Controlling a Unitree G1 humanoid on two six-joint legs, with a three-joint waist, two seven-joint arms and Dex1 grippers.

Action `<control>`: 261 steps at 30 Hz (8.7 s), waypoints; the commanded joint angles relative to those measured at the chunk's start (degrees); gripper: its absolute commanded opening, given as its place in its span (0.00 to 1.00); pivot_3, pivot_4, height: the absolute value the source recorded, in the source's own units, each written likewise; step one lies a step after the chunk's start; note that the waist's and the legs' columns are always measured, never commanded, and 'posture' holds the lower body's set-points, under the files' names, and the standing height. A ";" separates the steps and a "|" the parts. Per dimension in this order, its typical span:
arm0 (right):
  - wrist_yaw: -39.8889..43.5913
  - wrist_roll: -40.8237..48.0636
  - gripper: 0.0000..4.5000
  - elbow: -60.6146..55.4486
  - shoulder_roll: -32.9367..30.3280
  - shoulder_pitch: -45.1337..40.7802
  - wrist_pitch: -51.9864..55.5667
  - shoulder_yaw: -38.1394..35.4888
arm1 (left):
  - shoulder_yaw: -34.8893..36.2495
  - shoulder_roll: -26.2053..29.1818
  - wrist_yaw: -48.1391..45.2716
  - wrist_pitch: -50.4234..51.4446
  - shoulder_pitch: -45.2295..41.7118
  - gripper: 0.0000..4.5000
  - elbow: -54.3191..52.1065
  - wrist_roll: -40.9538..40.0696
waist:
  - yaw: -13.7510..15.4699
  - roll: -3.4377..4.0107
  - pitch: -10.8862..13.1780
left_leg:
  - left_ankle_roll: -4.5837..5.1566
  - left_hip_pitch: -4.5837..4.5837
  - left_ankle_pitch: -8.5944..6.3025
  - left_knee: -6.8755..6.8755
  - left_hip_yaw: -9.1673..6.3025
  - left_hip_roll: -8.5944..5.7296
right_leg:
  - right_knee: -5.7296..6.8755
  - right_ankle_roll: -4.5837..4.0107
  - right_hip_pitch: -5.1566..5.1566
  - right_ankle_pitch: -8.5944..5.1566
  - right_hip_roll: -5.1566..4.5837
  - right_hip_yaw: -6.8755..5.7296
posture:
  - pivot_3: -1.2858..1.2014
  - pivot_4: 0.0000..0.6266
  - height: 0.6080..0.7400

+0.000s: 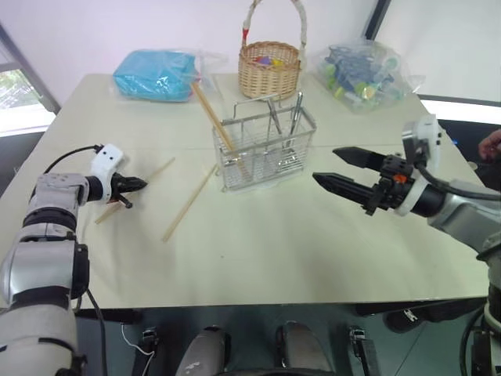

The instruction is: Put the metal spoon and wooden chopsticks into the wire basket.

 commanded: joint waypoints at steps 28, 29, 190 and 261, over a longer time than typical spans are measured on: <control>5.22 3.35 1.00 -3.29 2.20 -0.44 -6.15 2.13 | 16.97 -21.25 31.09 24.50 -6.49 0.01 -65.23 -35.66 | 0.23 -0.12 -0.03 | -0.01 0.05 0.01 0.08 0.01 0.02 | -0.11 0.01 0.12 0.01 -0.03 0.00 | 0.52 0.24 1.00; 4.98 3.31 1.00 -3.41 2.57 -0.67 -6.40 2.47 | 16.72 -21.61 30.93 24.21 -6.06 0.01 -65.16 -35.60 | 0.21 -0.12 -0.03 | -0.01 0.05 0.01 0.08 0.01 0.02 | -0.11 0.01 0.12 0.01 -0.03 0.00 | 0.52 0.24 1.00; 20.89 -7.08 1.00 -3.68 1.17 2.19 -12.97 8.86 | 4.73 -4.12 35.12 48.05 -1.34 0.01 -27.62 -7.73 | 0.35 -0.12 0.00 | -0.03 0.04 0.02 0.06 -0.05 -0.02 | -0.05 0.04 0.01 0.02 -0.02 0.02 | 0.52 0.24 1.00; 13.85 -10.54 1.00 5.94 -0.34 1.59 -15.63 5.78 | 4.99 5.77 6.63 26.28 9.80 0.99 -69.49 -26.20 | -0.29 -0.23 0.01 | -0.06 0.14 0.03 -0.11 0.02 0.06 | -0.14 0.08 -0.08 0.05 0.05 0.06 | 0.52 0.24 1.00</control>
